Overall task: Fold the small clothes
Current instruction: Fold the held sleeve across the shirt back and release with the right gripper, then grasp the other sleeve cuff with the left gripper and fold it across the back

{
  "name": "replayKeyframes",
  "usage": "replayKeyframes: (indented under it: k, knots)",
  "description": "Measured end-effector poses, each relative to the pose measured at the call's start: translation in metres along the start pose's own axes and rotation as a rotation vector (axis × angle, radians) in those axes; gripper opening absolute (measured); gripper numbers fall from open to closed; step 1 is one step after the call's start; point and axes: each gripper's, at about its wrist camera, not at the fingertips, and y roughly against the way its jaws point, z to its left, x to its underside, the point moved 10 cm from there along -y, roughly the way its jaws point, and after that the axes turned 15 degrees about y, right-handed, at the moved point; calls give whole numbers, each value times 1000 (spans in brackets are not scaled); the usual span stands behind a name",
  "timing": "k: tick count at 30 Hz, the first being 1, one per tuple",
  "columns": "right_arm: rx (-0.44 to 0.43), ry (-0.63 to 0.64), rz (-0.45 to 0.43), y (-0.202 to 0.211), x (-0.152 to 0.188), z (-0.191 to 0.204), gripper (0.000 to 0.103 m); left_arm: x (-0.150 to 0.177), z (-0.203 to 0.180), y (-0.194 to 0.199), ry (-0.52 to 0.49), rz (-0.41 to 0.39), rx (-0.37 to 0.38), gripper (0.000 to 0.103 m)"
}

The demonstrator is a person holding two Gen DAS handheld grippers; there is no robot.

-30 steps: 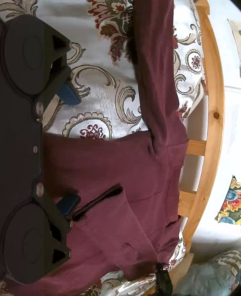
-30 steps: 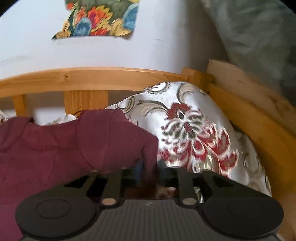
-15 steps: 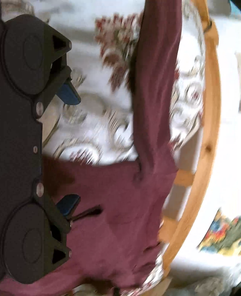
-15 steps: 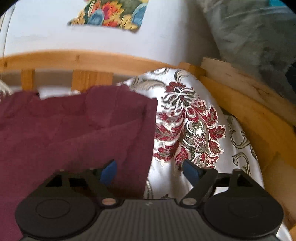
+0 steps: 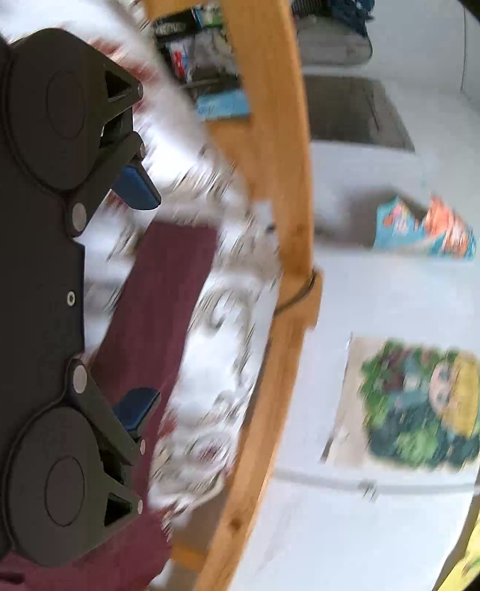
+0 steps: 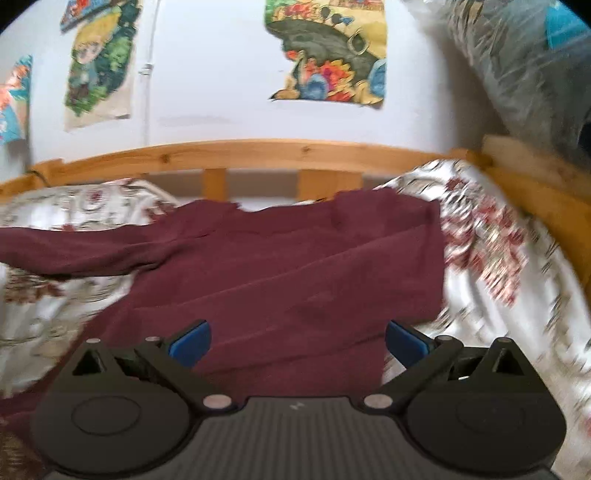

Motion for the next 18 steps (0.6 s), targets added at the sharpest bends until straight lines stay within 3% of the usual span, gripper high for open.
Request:
replayKeyframes:
  k: [2, 5, 10, 12, 17, 18]
  knots:
    - [-39, -31, 4, 4, 6, 13, 103, -19, 15, -7, 12, -5, -6, 101]
    - [-86, -60, 19, 5, 15, 26, 103, -32, 20, -22, -12, 46, 66, 93]
    - [-121, -55, 32, 8, 19, 35, 103, -26, 12, -39, -259, 109, 162, 81]
    - [-119, -62, 25, 12, 21, 35, 103, -22, 6, -43, -340, 133, 202, 81]
    - [-120, -86, 34, 16, 28, 30, 103, -32, 14, -55, -299, 176, 237, 77]
    - [-122, -89, 37, 17, 29, 29, 103, -36, 14, -56, -297, 183, 236, 67]
